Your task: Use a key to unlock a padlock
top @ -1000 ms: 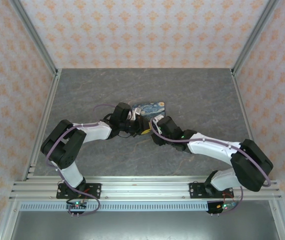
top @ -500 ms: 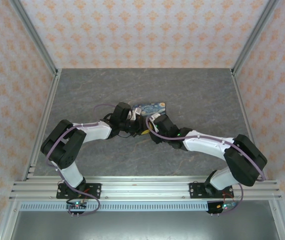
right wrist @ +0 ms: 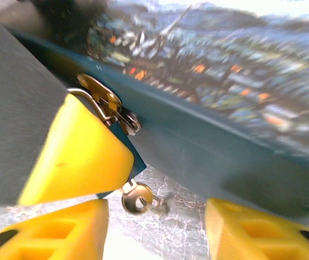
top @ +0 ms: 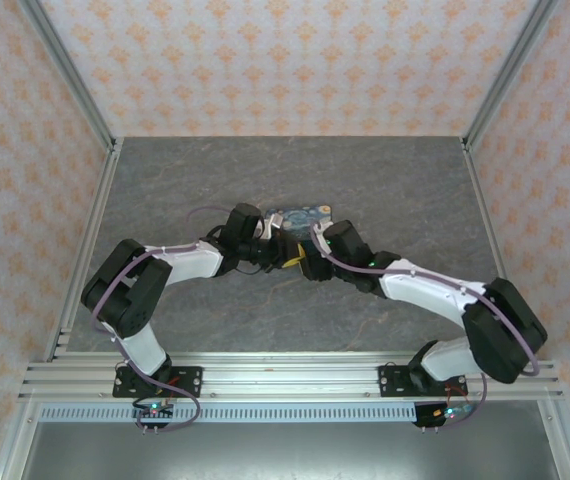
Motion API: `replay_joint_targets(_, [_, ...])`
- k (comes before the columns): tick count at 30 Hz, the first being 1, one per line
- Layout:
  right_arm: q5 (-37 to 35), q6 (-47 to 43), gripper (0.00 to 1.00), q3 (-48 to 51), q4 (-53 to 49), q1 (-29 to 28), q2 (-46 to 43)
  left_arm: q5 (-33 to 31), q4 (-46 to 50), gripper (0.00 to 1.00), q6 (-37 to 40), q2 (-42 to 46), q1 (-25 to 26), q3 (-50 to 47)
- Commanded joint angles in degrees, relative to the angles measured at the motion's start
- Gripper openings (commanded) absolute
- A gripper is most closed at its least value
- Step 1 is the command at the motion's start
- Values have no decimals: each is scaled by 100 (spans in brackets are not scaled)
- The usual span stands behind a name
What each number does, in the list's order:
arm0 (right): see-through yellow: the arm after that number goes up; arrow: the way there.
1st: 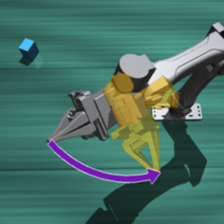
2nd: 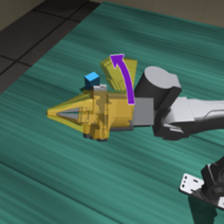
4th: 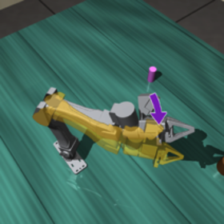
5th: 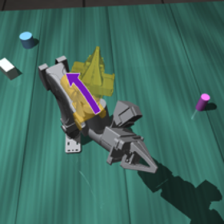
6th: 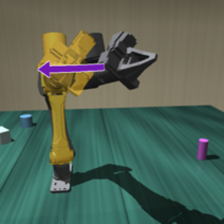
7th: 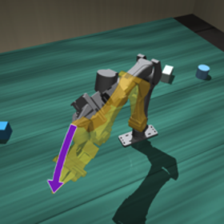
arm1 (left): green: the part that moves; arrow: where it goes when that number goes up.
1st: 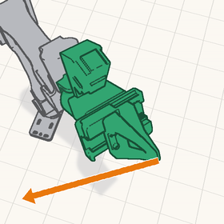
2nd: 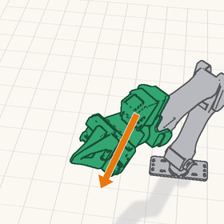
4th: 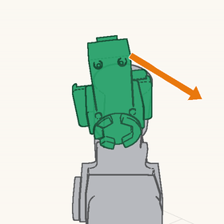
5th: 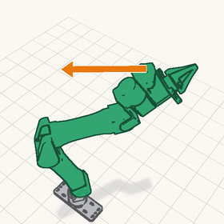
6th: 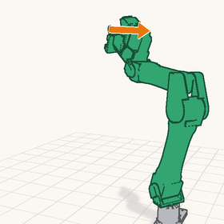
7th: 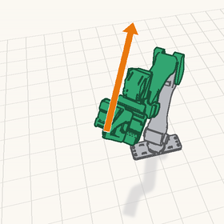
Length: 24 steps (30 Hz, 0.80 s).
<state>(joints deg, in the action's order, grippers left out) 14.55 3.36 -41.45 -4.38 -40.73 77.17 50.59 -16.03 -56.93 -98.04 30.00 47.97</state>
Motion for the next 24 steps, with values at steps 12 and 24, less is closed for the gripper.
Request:
replay_joint_targets(12, [415, 2418, 63, 1307, 1454, 65, -1179, -225, 1319, 27, 1181, -195, 157, 249])
replay_joint_targets(24, [257, 3257, 64, 1456, 2417, 70, -343, -509, 1544, 67, 1241, 636, 147, -69])
